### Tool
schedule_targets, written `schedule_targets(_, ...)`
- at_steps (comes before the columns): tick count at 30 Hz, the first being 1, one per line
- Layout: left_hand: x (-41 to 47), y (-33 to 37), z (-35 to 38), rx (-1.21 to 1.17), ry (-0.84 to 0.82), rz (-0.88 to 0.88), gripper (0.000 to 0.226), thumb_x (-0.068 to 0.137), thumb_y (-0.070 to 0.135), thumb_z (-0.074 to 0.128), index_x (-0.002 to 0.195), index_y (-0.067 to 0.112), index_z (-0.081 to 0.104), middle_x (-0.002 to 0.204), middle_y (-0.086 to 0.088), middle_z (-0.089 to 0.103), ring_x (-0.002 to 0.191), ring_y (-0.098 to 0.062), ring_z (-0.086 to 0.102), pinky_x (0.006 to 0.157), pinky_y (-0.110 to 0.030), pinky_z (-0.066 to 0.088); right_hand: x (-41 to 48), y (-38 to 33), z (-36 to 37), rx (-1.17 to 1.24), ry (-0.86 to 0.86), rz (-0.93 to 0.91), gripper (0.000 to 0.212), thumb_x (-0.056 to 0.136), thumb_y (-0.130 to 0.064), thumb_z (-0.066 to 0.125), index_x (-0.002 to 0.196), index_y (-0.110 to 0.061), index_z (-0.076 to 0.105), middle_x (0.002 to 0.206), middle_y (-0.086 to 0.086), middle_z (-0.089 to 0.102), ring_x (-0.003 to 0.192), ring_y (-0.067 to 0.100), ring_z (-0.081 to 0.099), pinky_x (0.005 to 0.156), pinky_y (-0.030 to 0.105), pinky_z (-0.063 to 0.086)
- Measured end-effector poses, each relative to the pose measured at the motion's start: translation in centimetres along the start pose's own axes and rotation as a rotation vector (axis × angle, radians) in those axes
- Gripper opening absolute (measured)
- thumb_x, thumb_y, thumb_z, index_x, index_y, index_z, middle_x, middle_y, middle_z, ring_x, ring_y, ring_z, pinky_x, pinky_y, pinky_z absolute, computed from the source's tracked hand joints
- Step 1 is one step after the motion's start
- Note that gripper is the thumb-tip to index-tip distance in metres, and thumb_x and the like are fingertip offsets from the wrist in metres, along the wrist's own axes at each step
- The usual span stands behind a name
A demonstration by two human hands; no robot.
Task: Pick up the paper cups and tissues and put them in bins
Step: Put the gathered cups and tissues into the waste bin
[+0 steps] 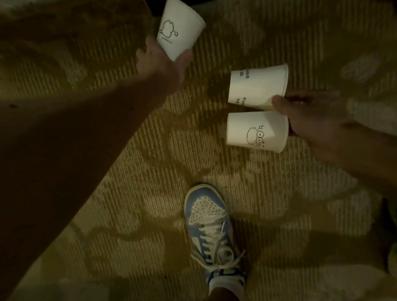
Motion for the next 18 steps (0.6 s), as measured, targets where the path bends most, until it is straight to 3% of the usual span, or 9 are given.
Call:
schedule_targets(4,-0.8,-0.6,1.2,-0.004,-0.038,-0.037,0.085,0.081,0.059,0.063,0.143,0.011,0.030,0.141,-0.010,0.044,0.126,-0.029,0.047,0.101,-0.047,0.046,-0.5,1.5,-0.8,0.149,0.027,0.104,0.019,0.093,-0.025,0.064,0.108,-0.014,0.063,0.116,0.010,0.065,0.097,0.021,0.064,0.065,0.027,0.052)
schedule_targets(6,-3.5,-0.5,1.7,-0.134,-0.051,-0.087,0.074,0.083,0.056,0.066,0.138,0.014,0.038,0.118,0.003,0.054,0.103,-0.013,0.058,0.079,-0.028,0.055,-1.5,1.9,-1.5,0.164,0.043,0.141,0.020,0.093,-0.025,0.065,0.109,-0.014,0.063,0.112,0.008,0.064,0.087,0.017,0.065,0.057,0.024,0.050)
schedule_targets(8,-7.8,-0.4,2.4,-0.300,-0.095,-0.176,0.050,0.086,0.054,0.065,0.121,0.020,0.052,0.094,0.012,0.055,0.077,-0.002,0.060,0.052,-0.014,0.048,-3.4,2.1,-2.3,0.161,0.054,0.152,0.023,0.092,-0.027,0.065,0.110,-0.013,0.064,0.109,0.008,0.064,0.082,0.014,0.065,0.055,0.022,0.050)
schedule_targets(9,-10.3,-0.3,2.9,-0.395,-0.139,-0.221,0.040,0.088,0.054,0.063,0.112,0.024,0.055,0.093,0.012,0.057,0.075,-0.002,0.061,0.054,-0.017,0.050,-4.4,2.0,-2.7,0.167,0.055,0.154,0.018,0.092,-0.028,0.065,0.105,-0.016,0.064,0.107,0.007,0.065,0.084,0.015,0.065,0.058,0.024,0.051)
schedule_targets(10,-13.0,0.1,3.3,-0.489,-0.198,-0.271,0.040,0.088,0.056,0.061,0.113,0.026,0.055,0.100,0.009,0.059,0.083,-0.005,0.062,0.065,-0.023,0.053,-5.7,1.9,-3.2,0.172,0.053,0.160,0.010,0.092,-0.029,0.065,0.096,-0.020,0.063,0.105,0.005,0.065,0.086,0.016,0.066,0.062,0.026,0.053)
schedule_targets(12,-18.2,1.3,3.4,-0.612,-0.305,-0.375,0.058,0.086,0.062,0.059,0.133,0.029,0.047,0.120,0.004,0.059,0.103,-0.015,0.059,0.085,-0.041,0.051,-8.8,1.1,-4.1,0.179,0.040,0.172,0.010,0.092,-0.031,0.065,0.084,-0.030,0.058,0.101,0.002,0.065,0.088,0.017,0.066,0.069,0.031,0.055)
schedule_targets(15,-24.2,4.5,2.1,-0.762,-0.461,-0.377,0.059,0.085,0.062,0.059,0.136,0.036,0.043,0.125,0.005,0.062,0.105,-0.018,0.065,0.082,-0.047,0.056,-13.7,-0.5,-5.0,0.164,0.046,0.167,0.013,0.092,-0.033,0.065,0.081,-0.032,0.057,0.100,0.002,0.067,0.088,0.018,0.067,0.074,0.035,0.057)
schedule_targets(18,-27.9,6.9,-0.8,-0.821,-0.516,-0.300,0.045,0.084,0.059,0.062,0.124,0.043,0.049,0.120,0.005,0.067,0.103,-0.018,0.069,0.082,-0.050,0.058,-17.8,-2.3,-5.2,0.174,0.021,0.137,0.010,0.090,-0.034,0.067,0.087,-0.027,0.060,0.090,-0.006,0.064,0.080,0.009,0.064,0.063,0.020,0.053)
Point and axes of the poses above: each hand's wrist, its own x-axis towards the middle knuckle, its own z-axis out of the palm, y = z × x, the point moved 9 cm from there along x, towards the middle knuckle
